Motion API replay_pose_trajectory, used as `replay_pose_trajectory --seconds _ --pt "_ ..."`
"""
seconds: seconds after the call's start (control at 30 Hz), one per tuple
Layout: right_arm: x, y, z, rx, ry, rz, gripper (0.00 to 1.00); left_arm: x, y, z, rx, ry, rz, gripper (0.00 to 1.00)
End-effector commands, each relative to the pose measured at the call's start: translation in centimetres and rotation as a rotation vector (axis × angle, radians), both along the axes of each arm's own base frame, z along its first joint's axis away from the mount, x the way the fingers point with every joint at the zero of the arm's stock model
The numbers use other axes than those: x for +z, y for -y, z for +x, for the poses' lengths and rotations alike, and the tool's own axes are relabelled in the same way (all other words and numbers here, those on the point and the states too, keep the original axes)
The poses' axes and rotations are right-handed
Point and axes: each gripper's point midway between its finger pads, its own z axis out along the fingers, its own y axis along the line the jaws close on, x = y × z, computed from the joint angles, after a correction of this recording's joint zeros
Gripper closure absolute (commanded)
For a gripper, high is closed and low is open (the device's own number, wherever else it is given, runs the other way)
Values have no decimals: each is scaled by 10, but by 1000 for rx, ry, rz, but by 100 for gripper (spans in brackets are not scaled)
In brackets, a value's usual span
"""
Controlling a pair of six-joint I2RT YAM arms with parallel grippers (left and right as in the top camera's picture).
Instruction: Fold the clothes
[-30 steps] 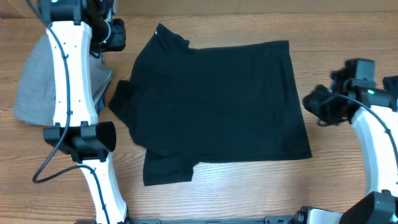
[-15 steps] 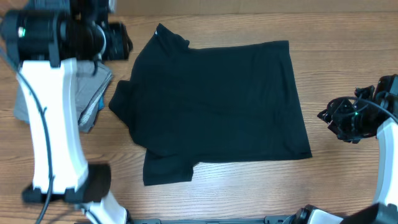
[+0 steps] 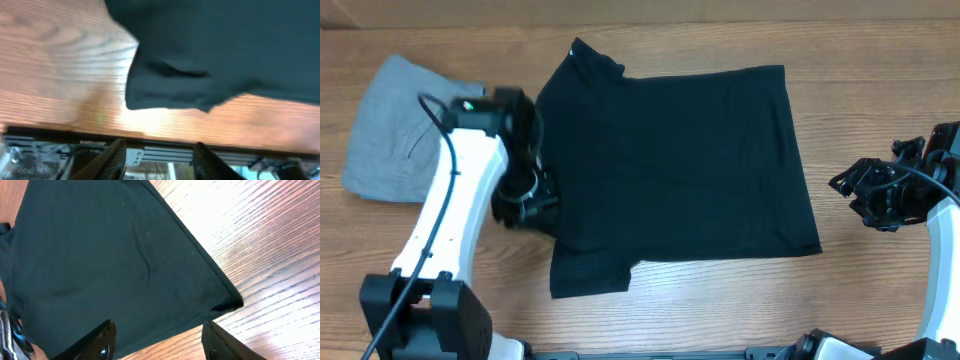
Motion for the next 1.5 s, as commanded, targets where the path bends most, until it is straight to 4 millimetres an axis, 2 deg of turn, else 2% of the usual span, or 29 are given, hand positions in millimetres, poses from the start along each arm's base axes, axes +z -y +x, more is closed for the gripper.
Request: replay_pose_trajectory --seconds 0.0,0.13,0.33,0.53,0.73,0.8,0.9,1.13,1.2,1.3,1.37,1.47 --pt "5 0 2 4 24 -4 41 -35 10 -28 67 -76 -50 51" --pt "5 0 2 4 24 -4 40 -76 21 -50 87 -123 -120 51" --pt "5 1 3 4 28 -6 39 -113 18 -78 93 -164 -110 52" --pt "5 1 3 4 28 -6 39 -132 15 -94 160 -191 -78 51" --pt "5 1 3 4 28 -6 39 -133 11 -109 160 -239 -52 56" --pt "5 1 3 4 28 -6 39 -133 9 -110 157 -245 -41 56" --pt "5 1 3 4 29 -6 39 -137 -5 -108 160 -227 43 55" --pt "5 1 3 4 28 -6 39 -148 -6 -77 167 -90 49 55" --pt "5 1 3 4 28 -6 39 -149 -6 -77 169 -88 50 60" --pt "5 1 3 4 29 -6 39 -148 -7 -78 168 -94 57 83" --pt "5 1 4 5 30 -7 39 -147 -6 -83 169 -113 52 94" --pt "5 1 4 4 32 -8 39 -140 4 -96 185 -182 -3 96"
